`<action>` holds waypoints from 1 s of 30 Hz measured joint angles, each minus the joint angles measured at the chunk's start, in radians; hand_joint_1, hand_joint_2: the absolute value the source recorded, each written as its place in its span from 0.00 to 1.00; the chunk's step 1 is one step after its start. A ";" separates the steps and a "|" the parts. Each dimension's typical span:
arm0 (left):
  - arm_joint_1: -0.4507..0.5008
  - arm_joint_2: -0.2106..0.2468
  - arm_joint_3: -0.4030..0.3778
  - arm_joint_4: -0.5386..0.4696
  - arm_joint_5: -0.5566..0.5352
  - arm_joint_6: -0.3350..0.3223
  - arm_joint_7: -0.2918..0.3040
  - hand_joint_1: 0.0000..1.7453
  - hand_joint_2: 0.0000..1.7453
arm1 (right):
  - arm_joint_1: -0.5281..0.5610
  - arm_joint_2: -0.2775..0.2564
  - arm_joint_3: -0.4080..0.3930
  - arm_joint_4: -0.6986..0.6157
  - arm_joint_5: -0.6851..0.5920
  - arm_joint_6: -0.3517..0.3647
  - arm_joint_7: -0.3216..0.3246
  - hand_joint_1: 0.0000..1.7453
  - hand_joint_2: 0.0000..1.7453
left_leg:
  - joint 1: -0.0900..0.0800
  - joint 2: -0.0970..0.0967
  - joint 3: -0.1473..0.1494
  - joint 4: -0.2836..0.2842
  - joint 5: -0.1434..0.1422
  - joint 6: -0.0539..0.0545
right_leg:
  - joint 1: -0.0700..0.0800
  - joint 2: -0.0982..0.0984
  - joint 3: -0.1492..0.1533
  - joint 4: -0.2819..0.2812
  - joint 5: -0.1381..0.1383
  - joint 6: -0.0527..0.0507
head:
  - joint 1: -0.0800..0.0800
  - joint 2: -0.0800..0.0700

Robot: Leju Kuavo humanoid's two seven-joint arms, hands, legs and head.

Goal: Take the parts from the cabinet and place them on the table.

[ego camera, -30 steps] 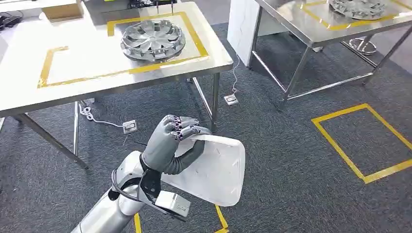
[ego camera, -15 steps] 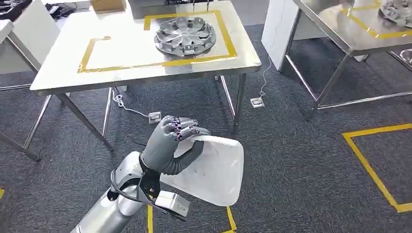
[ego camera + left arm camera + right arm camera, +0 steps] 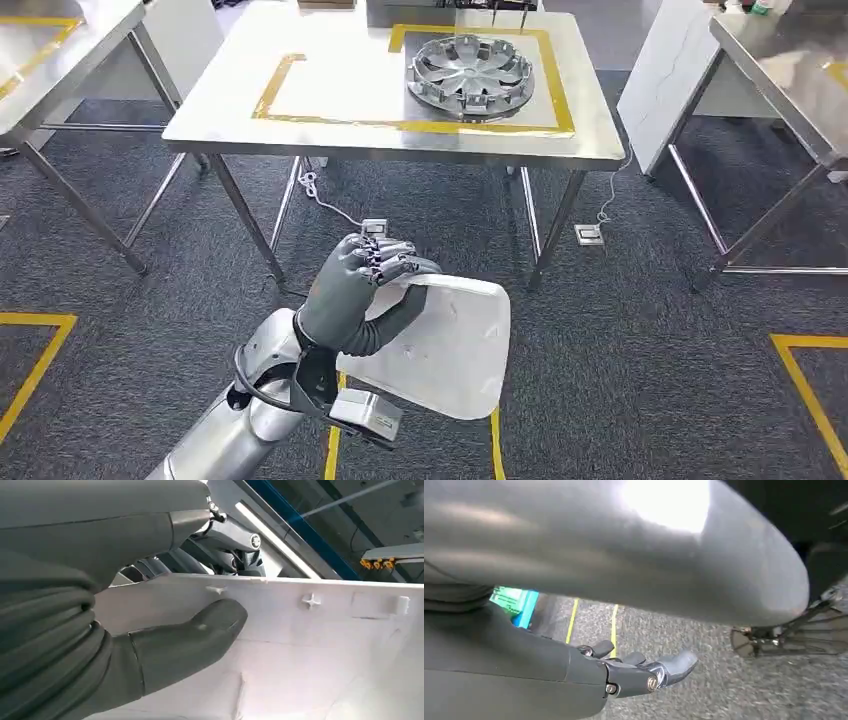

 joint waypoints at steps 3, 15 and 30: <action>-0.003 0.000 0.000 0.000 -0.026 0.006 0.017 1.00 1.00 | -0.007 0.002 -0.011 0.000 -0.008 -0.006 0.006 0.00 0.00 | -0.004 -0.007 -0.007 -0.003 0.006 -0.023 | 0.008 0.011 0.001 -0.029 -0.007 -0.011 | 0.000 0.000; -0.083 0.001 0.008 0.055 -0.153 0.035 0.109 1.00 1.00 | 0.000 0.006 -0.026 0.000 0.002 0.004 0.013 0.00 0.00 | -0.005 0.077 -0.007 0.068 -0.025 -0.035 | 0.011 -0.034 -0.006 -0.034 0.008 -0.046 | -0.009 0.000; -0.128 -0.006 0.018 0.122 -0.162 0.061 0.122 1.00 1.00 | 0.005 0.008 -0.027 0.000 0.015 0.015 0.000 0.00 0.00 | 0.000 0.059 0.050 -0.013 -0.046 0.000 | 0.000 -0.016 -0.083 0.062 0.033 0.015 | -0.002 0.000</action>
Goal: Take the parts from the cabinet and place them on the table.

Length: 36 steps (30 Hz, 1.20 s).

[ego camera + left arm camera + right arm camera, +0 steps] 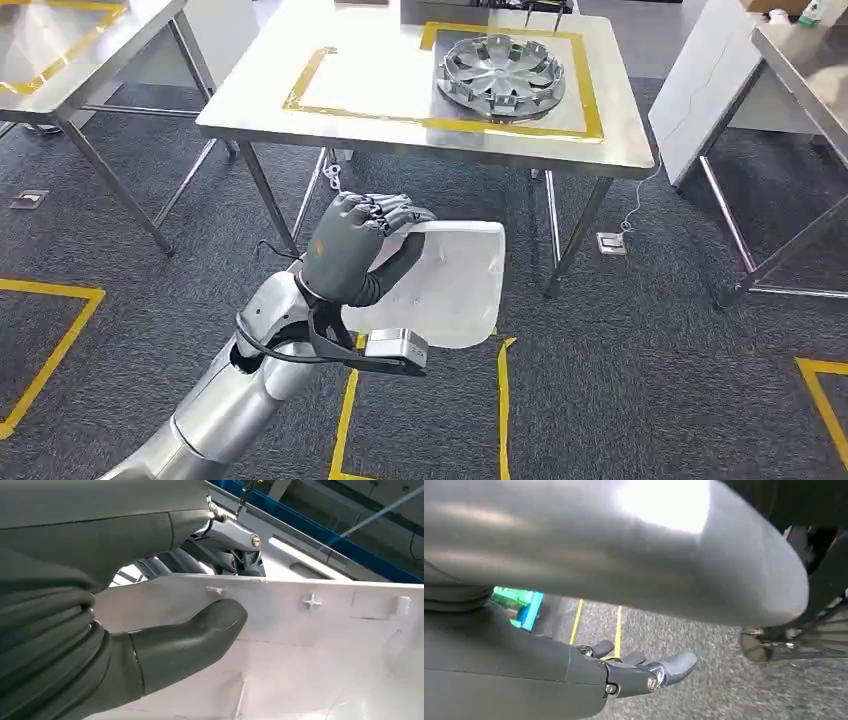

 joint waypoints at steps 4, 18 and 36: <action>-0.003 0.000 0.001 0.005 0.000 0.007 0.000 1.00 1.00 | -0.001 0.001 0.000 0.000 0.006 0.002 -0.004 0.00 0.00 | -0.005 -0.003 0.007 -0.006 -0.024 -0.025 | 0.010 0.004 0.052 -0.097 -0.023 -0.025 | 0.003 0.000; 0.002 0.019 0.002 0.025 0.006 0.020 0.000 1.00 1.00 | 0.012 0.007 0.000 0.000 0.014 0.002 -0.003 0.00 0.00 | -0.020 0.020 -0.160 0.042 0.137 -0.017 | 0.004 0.006 0.265 -0.128 -0.194 -0.035 | -0.008 0.000; -0.014 0.002 -0.002 0.035 0.000 0.029 0.000 1.00 1.00 | 0.019 0.010 -0.003 0.001 0.015 0.003 -0.006 0.00 0.00 | 0.001 -0.011 0.214 -0.011 -0.108 -0.039 | -0.002 -0.008 -0.058 -0.094 0.075 -0.027 | 0.010 0.000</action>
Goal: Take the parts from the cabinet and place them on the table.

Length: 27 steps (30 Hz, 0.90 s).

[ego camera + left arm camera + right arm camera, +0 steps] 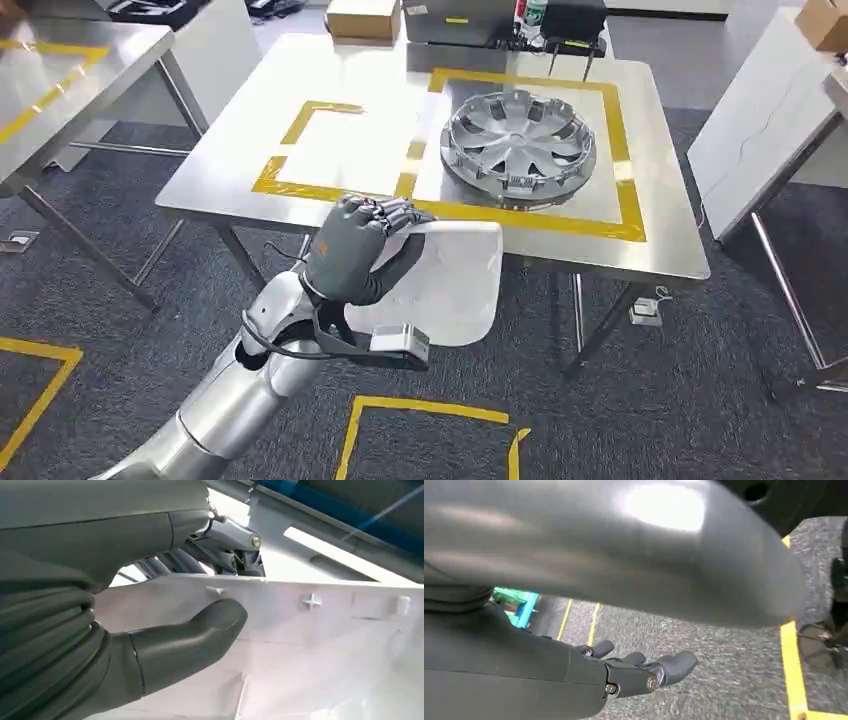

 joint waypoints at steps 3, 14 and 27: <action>-0.010 -0.004 -0.004 -0.004 -0.002 0.001 0.000 1.00 1.00 | -0.010 0.000 0.000 0.000 0.002 -0.001 -0.001 0.00 0.00 | 0.002 0.018 -0.178 0.270 0.080 -0.012 | -0.004 0.006 0.065 -0.007 -0.042 -0.026 | -0.012 0.001; 0.010 0.012 -0.016 0.008 -0.066 0.048 0.007 1.00 1.00 | -0.007 0.002 -0.002 0.000 0.008 -0.001 -0.003 0.00 0.00 | -0.008 0.027 -0.420 0.072 0.270 0.018 | 0.011 0.029 0.312 0.003 -0.286 0.000 | -0.025 0.001; -0.038 0.020 0.017 0.170 -0.140 0.081 0.066 1.00 1.00 | -0.009 -0.001 -0.003 0.000 0.028 0.003 -0.013 0.00 0.00 | -0.025 0.008 -0.337 0.071 0.176 0.052 | 0.032 0.021 0.135 0.049 -0.168 -0.031 | -0.022 0.001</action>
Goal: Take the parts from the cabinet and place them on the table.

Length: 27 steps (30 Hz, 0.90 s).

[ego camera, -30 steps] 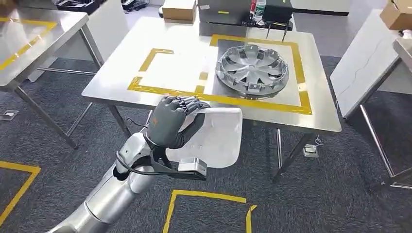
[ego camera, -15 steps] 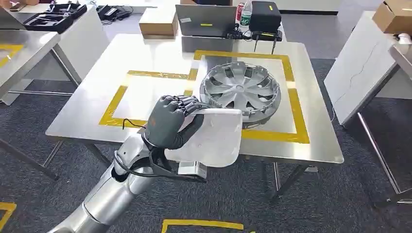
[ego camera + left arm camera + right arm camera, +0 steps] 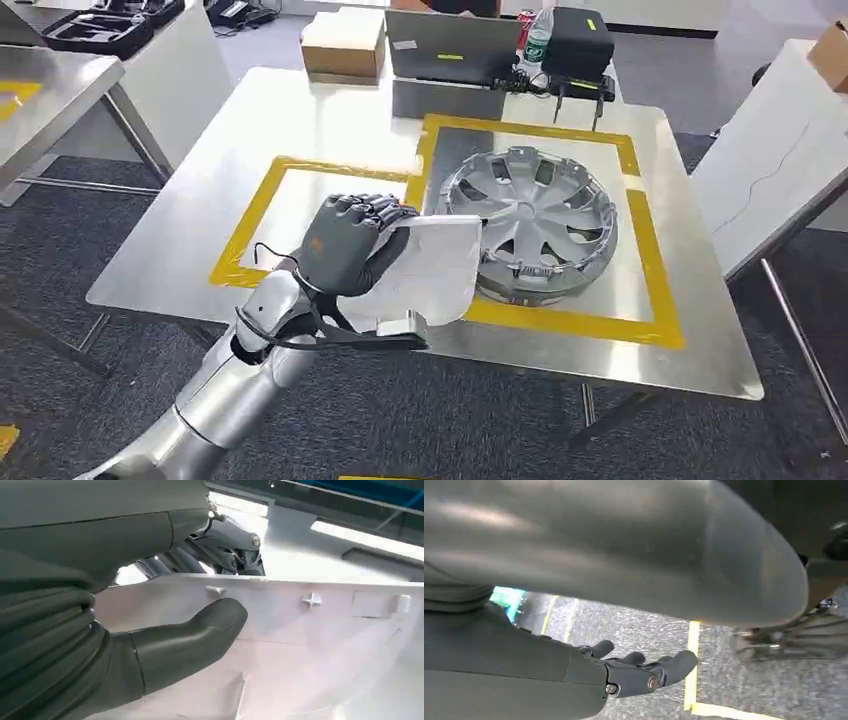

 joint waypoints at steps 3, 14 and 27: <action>-0.057 0.018 0.045 0.174 -0.008 0.041 -0.007 1.00 1.00 | -0.004 0.003 -0.002 0.000 0.005 0.000 0.002 0.00 0.00 | 0.003 0.000 0.005 -0.013 -0.002 -0.004 | 0.000 0.002 0.008 -0.025 0.013 0.018 | 0.002 0.000; -0.295 0.122 0.158 0.733 -0.168 0.014 0.161 1.00 1.00 | -0.001 0.005 -0.014 0.000 0.021 0.007 0.015 0.00 0.00 | 0.004 0.000 0.018 -0.031 0.009 -0.022 | -0.002 0.003 0.011 -0.025 0.014 0.003 | 0.002 0.000; -0.399 0.169 0.166 0.894 -0.208 -0.035 0.232 0.00 1.00 | -0.003 0.005 -0.034 0.000 0.010 0.011 0.005 0.00 0.00 | 0.004 -0.002 0.018 -0.034 0.007 -0.025 | -0.002 0.002 0.013 -0.030 0.011 -0.001 | 0.002 0.000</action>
